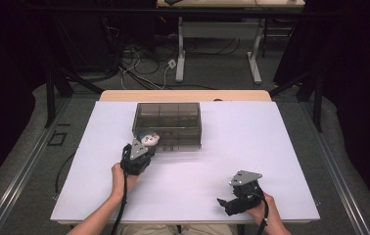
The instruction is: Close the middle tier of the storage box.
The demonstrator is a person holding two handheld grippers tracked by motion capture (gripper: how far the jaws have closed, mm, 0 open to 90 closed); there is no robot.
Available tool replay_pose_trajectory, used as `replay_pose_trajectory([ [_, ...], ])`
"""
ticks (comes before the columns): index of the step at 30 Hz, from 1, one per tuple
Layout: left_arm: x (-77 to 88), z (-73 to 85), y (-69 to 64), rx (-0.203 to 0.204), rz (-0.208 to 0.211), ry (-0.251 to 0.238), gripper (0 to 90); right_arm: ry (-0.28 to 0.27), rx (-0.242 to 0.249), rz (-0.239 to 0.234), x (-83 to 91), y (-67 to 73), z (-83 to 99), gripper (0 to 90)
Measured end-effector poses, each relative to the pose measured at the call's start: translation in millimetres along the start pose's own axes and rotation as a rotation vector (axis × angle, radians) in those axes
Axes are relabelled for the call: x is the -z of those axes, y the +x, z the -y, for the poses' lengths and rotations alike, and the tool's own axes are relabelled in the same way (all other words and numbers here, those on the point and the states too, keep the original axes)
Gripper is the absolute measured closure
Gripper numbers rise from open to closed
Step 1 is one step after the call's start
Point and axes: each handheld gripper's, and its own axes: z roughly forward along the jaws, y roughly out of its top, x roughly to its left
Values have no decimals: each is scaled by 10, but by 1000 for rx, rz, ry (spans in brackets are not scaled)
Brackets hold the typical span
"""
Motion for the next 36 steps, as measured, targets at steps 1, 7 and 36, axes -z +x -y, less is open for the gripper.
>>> replay_pose_trajectory([
  [1, 0, 0, 3, -1, -1, 0, 900, 0, -1, 0, 0, 0, 0, 23],
  [7, -16, 11, 66, 26, -23, -10, 900, -1, 0, 1, 1, 1, -1, 23],
  [36, -179, 0, 198, 67, -81, -46, 899, -7, -15, 4, 5, -1, 3, 23],
])
